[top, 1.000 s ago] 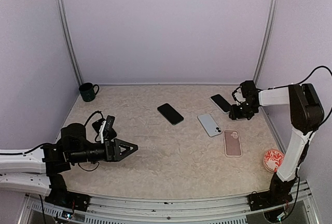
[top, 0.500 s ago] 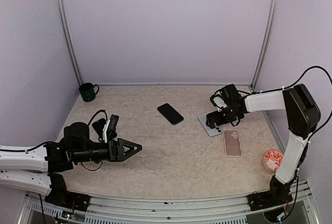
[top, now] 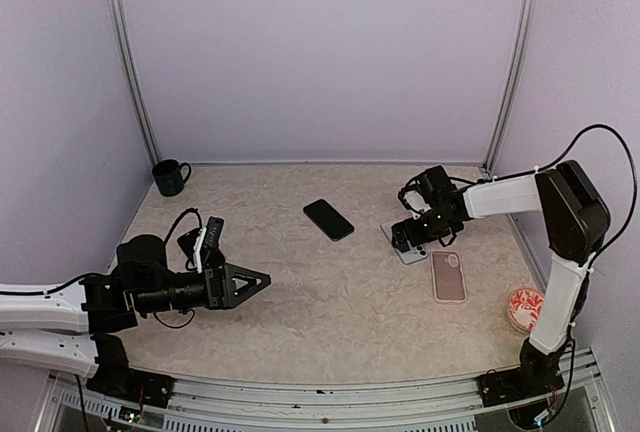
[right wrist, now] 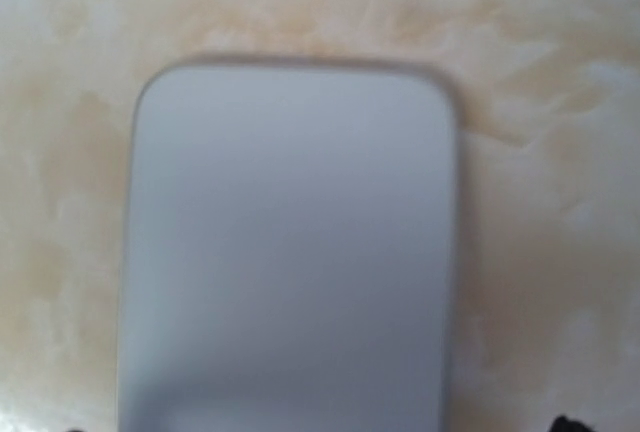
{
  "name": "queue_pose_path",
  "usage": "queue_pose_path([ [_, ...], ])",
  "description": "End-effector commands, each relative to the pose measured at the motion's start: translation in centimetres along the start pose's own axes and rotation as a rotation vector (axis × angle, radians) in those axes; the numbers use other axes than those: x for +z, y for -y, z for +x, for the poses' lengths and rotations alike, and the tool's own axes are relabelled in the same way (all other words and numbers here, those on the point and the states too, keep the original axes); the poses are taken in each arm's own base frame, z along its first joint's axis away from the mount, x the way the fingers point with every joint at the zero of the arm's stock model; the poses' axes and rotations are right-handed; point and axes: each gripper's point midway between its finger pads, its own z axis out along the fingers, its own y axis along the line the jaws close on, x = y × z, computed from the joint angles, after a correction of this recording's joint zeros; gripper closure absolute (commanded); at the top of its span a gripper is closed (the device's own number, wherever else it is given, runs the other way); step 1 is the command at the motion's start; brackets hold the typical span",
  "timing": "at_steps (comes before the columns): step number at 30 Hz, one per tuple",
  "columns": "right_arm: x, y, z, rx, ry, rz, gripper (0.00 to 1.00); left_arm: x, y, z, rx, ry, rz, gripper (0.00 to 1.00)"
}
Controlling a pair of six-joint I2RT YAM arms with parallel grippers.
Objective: Put the phone into the phone case
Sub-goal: Pick up the phone at the center of the board.
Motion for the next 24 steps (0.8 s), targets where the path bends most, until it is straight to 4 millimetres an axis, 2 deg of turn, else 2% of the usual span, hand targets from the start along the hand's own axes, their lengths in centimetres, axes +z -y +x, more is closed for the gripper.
queue_pose_path([
  [1, 1.0, -0.9, 0.6, -0.023, -0.029, -0.006, 0.01, 0.1, 0.3, -0.1, 0.007, 0.006, 0.009, 0.15],
  [12, 2.3, -1.4, 2.3, -0.066, -0.098, 0.019, 0.01, -0.1, 0.1, -0.1, 0.008, 0.012, 0.006, 0.15],
  [20, 2.9, -1.5, 2.9, -0.059, -0.124, 0.007, 0.17, -0.3, 0.1, -0.1, 0.012, 0.016, 0.004, 0.15],
  [24, 2.9, -1.3, 3.0, -0.06, -0.129, 0.021, 0.21, -0.3, 0.1, -0.2, 0.019, 0.02, 0.0, 0.15],
])
